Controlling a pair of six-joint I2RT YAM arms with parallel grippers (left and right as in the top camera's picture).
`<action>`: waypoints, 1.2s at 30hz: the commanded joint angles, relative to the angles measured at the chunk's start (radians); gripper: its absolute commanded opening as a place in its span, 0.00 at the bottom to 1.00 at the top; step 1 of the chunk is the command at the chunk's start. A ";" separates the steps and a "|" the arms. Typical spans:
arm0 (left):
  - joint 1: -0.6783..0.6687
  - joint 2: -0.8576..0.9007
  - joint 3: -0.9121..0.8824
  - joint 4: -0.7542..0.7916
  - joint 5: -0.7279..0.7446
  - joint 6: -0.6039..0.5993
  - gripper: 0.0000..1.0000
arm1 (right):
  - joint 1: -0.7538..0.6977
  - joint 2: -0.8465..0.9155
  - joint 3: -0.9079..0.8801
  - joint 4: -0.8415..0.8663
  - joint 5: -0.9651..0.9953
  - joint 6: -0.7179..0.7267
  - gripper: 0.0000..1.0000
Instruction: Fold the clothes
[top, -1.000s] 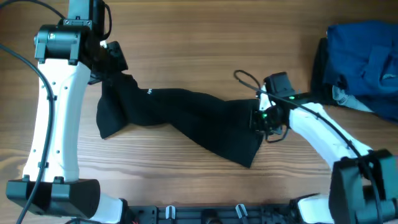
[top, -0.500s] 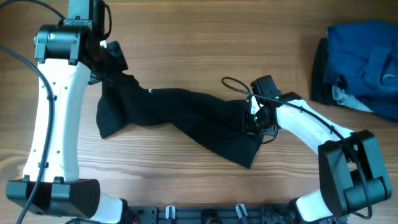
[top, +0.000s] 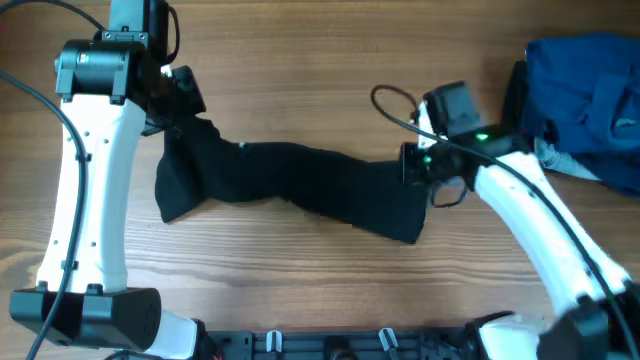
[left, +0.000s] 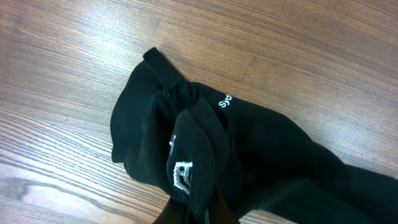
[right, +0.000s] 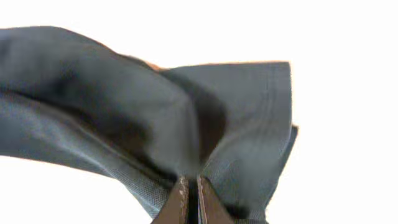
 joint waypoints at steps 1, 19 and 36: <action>-0.003 -0.005 0.002 0.010 0.000 -0.002 0.04 | -0.005 -0.048 0.033 -0.020 0.050 -0.069 0.04; -0.002 -0.053 0.040 0.082 -0.081 -0.002 0.04 | 0.032 -0.093 -0.025 -0.229 -0.126 -0.090 0.04; -0.002 -0.053 0.040 0.093 -0.077 -0.006 0.04 | 0.090 -0.083 -0.213 -0.185 -0.183 -0.063 0.43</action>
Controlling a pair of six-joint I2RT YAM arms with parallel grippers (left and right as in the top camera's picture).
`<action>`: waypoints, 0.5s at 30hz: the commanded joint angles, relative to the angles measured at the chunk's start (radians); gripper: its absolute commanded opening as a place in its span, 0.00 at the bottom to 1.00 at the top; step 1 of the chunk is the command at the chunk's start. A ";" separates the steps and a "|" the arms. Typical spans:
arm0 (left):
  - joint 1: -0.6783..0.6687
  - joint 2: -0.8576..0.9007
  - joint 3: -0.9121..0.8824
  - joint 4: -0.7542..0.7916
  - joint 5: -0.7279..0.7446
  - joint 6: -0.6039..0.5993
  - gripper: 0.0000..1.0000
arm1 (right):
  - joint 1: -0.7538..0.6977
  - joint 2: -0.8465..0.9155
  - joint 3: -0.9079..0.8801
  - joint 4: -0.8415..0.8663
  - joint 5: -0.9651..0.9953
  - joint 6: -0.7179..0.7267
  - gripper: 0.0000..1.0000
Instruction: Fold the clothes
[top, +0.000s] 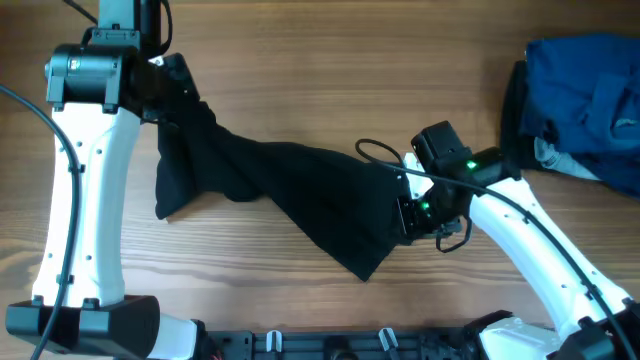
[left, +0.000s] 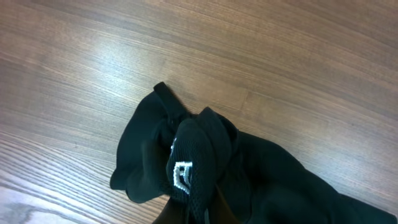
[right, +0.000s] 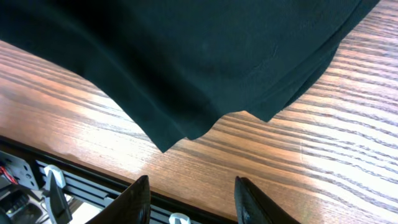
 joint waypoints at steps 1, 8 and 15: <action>-0.002 -0.023 0.024 0.012 -0.020 -0.006 0.04 | 0.008 -0.005 -0.079 0.053 -0.065 0.025 0.43; -0.005 -0.023 0.023 0.056 -0.016 -0.006 0.04 | 0.075 -0.005 -0.176 0.250 -0.022 0.003 0.41; -0.003 -0.023 0.023 0.078 -0.017 -0.002 0.04 | 0.185 0.100 -0.180 0.360 0.095 -0.040 0.48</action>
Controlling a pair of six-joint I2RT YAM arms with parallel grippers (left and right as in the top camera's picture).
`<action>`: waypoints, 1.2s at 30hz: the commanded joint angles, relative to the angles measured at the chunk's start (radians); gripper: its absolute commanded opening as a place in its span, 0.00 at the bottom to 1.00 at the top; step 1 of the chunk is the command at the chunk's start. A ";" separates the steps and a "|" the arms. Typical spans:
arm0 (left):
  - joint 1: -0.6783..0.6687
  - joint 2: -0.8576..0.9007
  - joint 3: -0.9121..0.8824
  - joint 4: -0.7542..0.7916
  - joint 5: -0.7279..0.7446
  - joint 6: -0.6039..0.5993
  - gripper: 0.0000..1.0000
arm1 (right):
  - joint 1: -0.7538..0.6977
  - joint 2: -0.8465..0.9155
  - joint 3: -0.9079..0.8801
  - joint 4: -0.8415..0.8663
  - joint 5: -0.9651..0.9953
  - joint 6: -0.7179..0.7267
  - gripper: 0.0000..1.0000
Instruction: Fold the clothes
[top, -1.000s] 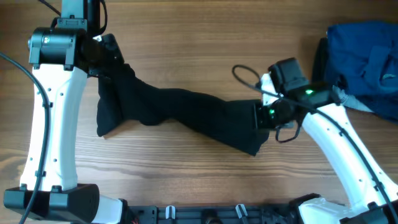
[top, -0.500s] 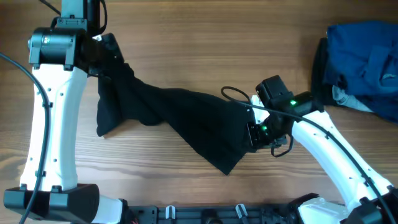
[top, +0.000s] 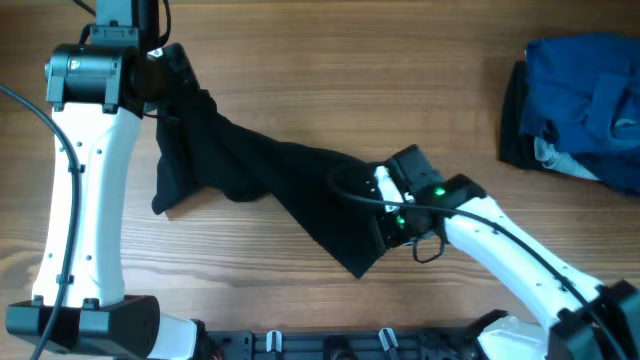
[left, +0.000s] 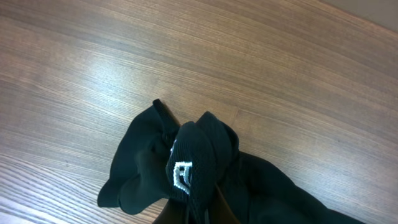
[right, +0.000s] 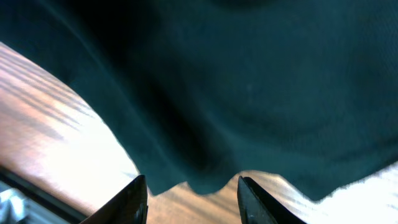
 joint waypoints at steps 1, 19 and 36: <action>-0.003 -0.023 0.023 0.006 -0.016 -0.002 0.04 | 0.035 0.088 -0.009 0.022 0.070 -0.035 0.48; -0.003 -0.023 0.023 0.007 -0.016 -0.002 0.04 | 0.037 0.148 0.002 0.054 -0.035 -0.140 0.50; -0.002 -0.024 0.023 0.008 -0.022 0.018 0.04 | -0.009 0.196 0.141 -0.034 -0.044 -0.079 0.04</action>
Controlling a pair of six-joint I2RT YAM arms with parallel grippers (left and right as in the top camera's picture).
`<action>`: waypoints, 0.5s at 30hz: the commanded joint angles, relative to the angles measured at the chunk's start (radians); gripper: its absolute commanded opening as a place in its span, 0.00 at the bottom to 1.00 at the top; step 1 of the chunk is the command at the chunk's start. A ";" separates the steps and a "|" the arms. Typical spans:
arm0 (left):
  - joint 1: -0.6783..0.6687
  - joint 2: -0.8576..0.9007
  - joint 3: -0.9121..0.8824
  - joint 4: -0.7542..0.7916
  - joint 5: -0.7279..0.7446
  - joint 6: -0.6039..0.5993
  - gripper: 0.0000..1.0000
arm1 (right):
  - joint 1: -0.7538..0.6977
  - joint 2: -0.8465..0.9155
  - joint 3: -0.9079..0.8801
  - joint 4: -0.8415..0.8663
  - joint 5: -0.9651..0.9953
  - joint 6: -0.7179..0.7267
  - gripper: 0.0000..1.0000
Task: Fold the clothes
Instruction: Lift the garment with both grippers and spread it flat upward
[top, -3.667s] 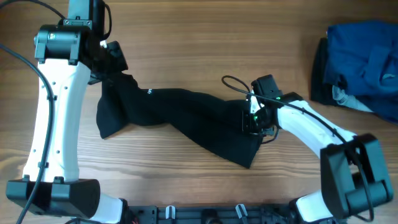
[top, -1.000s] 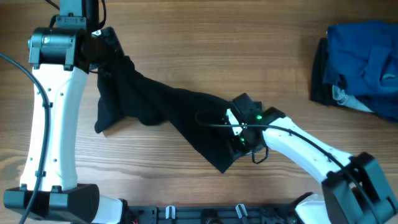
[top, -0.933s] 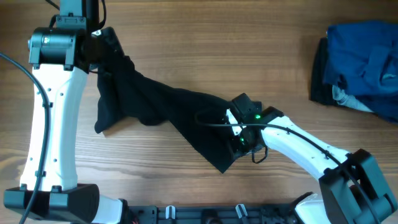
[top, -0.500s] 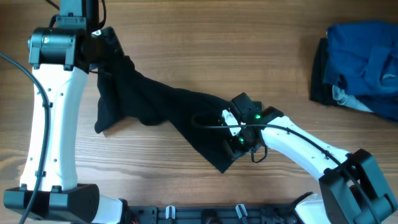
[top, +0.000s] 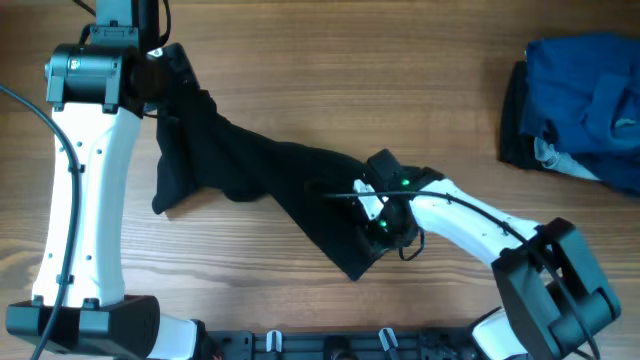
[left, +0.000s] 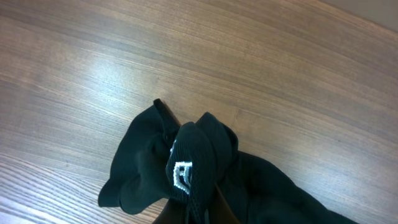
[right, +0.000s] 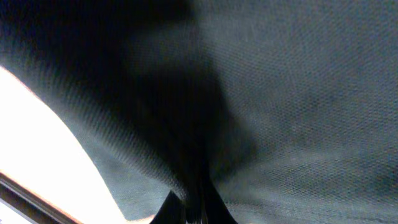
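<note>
A black garment (top: 270, 180) stretches across the wooden table from upper left to lower middle. My left gripper (top: 172, 72) is shut on its bunched upper-left end, where a small white logo (left: 181, 175) shows on the gathered cloth (left: 186, 168). My right gripper (top: 385, 222) is shut on the lower right edge of the black garment (right: 249, 93), whose weave fills the right wrist view. The garment's lowest corner (top: 352, 268) points at the front edge.
A heap of blue clothes (top: 580, 95) lies at the table's back right corner. A black rail with clips (top: 330, 343) runs along the front edge. Bare wood (top: 330, 60) lies behind the garment.
My right gripper was open over the garment's lower right edge; now it is shut on that cloth, slightly further left. The left gripper and its held end have not moved.
First both grippers held the garment stretched between them, the right at its right end. Then the right gripper was open, nearer the front edge, the garment's right part lying diagonally. It stood open over the lower edge, and now it grips there.
</note>
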 joint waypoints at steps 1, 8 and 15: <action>-0.002 -0.026 0.023 0.013 -0.021 0.039 0.04 | -0.058 -0.056 0.150 -0.097 0.047 0.004 0.04; -0.002 -0.083 0.164 0.054 -0.068 0.111 0.04 | -0.311 -0.169 0.574 -0.328 0.097 -0.108 0.04; -0.002 -0.210 0.262 0.198 -0.187 0.153 0.04 | -0.491 -0.172 0.995 -0.436 0.108 -0.213 0.04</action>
